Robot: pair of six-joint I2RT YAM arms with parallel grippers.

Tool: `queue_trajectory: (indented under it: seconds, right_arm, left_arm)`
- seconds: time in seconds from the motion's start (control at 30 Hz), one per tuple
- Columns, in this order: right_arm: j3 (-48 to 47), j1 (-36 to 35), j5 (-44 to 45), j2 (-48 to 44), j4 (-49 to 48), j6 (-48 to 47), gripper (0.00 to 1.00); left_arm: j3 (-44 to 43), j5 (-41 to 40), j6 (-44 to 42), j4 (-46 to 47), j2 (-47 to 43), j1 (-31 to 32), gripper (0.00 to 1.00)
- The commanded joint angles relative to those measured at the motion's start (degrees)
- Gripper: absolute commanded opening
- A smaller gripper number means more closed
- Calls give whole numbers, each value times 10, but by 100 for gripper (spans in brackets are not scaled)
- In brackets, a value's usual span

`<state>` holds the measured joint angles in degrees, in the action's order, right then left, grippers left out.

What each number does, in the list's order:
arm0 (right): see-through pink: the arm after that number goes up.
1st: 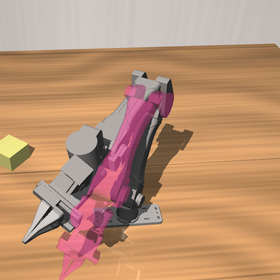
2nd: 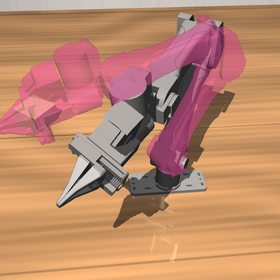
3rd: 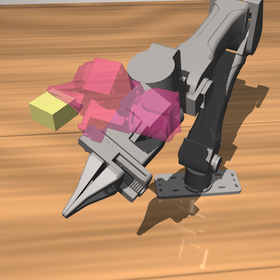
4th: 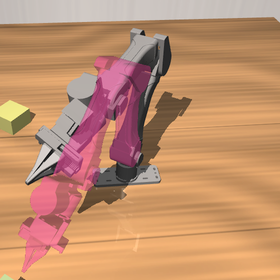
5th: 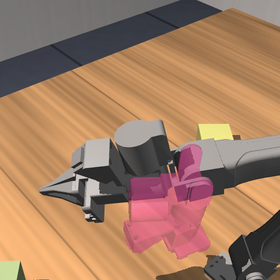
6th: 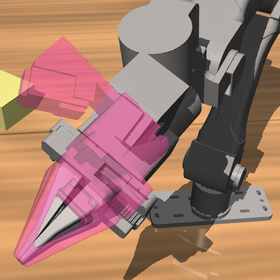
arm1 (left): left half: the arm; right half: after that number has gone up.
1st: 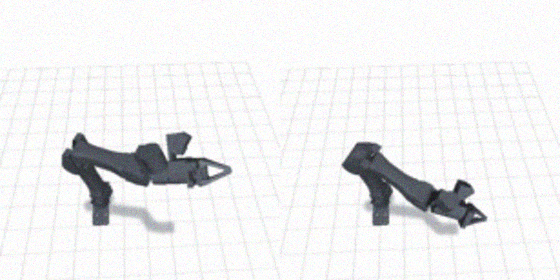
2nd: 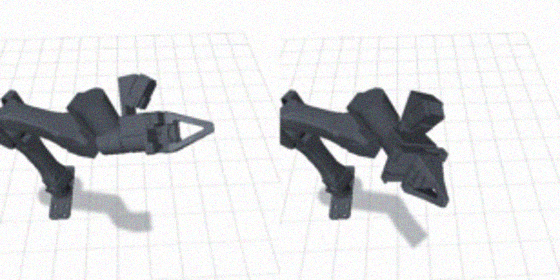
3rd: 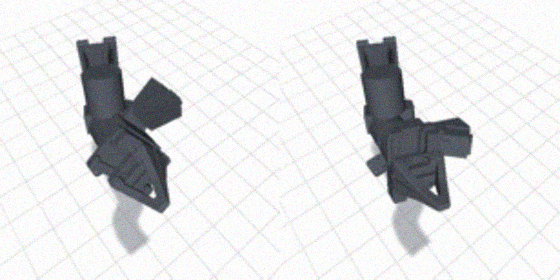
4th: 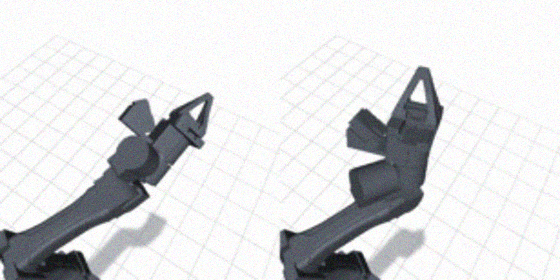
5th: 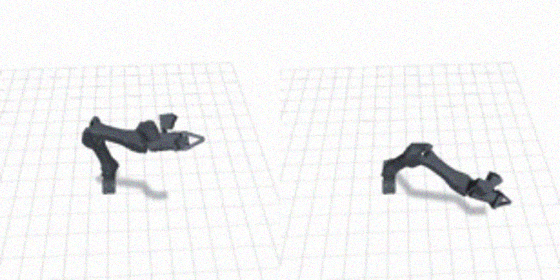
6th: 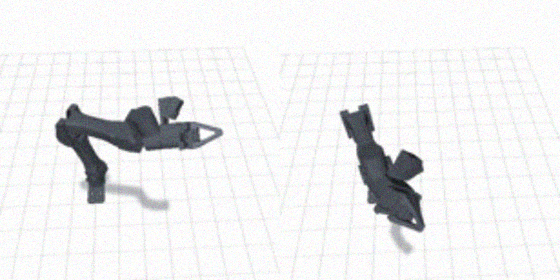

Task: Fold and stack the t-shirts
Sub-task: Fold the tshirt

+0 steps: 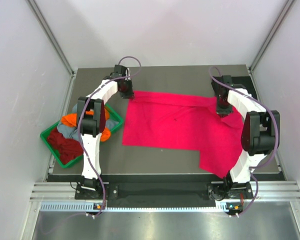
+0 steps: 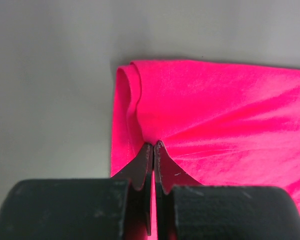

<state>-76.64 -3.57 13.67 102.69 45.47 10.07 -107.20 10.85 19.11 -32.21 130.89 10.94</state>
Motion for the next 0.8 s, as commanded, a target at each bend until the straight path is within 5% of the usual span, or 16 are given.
queue_trajectory:
  seconds: [0.0, 0.77]
  right_arm:
    - [-27, 5, -20, -34, 21, 0, 0]
    - [9, 10, -83, -44, 53, 42, 0]
  left_arm:
    - [-27, -16, -15, -14, 2, -1, 0]
    - [-26, -51, -43, -46, 2, 0, 0]
